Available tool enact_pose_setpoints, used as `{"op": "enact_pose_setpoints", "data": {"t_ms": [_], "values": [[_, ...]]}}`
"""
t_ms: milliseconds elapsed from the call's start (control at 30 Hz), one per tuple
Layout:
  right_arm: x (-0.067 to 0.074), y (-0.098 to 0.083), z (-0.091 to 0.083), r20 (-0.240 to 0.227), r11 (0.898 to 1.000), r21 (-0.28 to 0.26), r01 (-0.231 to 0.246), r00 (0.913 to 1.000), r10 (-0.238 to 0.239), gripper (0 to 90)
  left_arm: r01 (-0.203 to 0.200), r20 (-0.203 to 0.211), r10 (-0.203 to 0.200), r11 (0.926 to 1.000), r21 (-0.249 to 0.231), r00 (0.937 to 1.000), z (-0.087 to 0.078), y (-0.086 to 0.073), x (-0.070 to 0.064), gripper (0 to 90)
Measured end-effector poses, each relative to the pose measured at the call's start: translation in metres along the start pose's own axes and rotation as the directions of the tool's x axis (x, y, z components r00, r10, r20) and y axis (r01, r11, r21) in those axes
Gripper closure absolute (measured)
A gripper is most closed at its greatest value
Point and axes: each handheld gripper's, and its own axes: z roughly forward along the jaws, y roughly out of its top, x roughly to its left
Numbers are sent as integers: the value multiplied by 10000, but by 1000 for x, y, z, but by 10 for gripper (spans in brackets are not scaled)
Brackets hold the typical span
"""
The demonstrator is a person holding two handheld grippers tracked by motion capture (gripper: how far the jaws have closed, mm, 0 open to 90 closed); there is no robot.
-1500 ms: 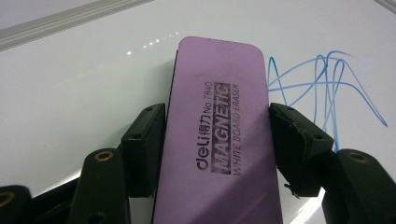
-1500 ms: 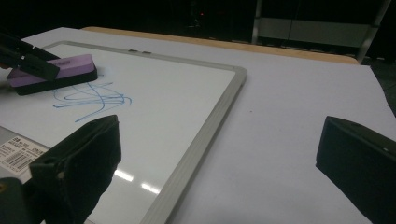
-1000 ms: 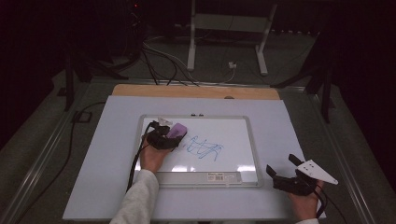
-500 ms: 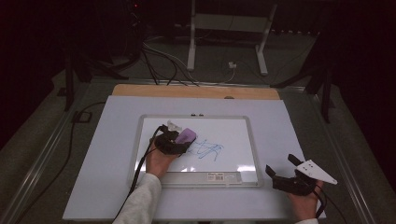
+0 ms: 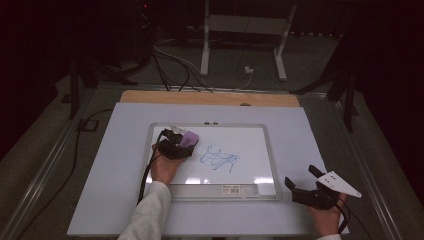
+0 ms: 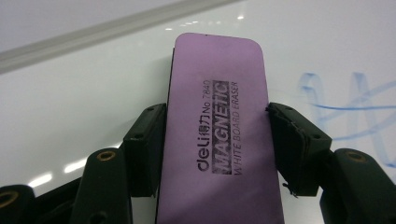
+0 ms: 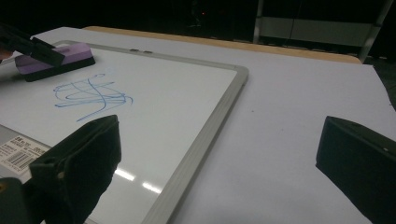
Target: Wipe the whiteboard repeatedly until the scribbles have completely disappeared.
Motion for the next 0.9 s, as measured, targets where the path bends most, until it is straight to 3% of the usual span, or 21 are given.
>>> {"op": "enact_pose_setpoints", "data": {"t_ms": [67,200,333,433,600,667,733,900], "values": [[0,0,0,-3,10000,15,22,10000,-22,2,-206,378,206,9998,-13,9991,2,0,-12,417],[1,0,1,-23,10000,11,59,10000,-59,3,-962,924,954,9954,35,9911,5,1,-39,417],[0,0,-1,2,10000,-9,21,10000,-21,2,-1082,1098,1071,9941,46,9882,6,2,-43,417],[0,0,-1,10,10000,6,-5,10000,5,3,-1141,622,1135,9934,61,9916,6,4,-38,417],[0,0,-1,5,10000,-7,6,10000,-6,3,-503,-292,505,9987,75,9983,9,9,-22,418],[0,0,-1,10,10000,1,-12,10000,12,3,-242,-414,244,9997,64,9988,11,12,-20,418],[0,0,0,2,10000,1,23,10000,-23,3,-315,-578,323,9994,153,9978,12,14,-24,418],[1,0,0,-35,10000,11,58,10000,-58,3,-812,290,807,9966,163,9963,14,13,-44,418]]}}
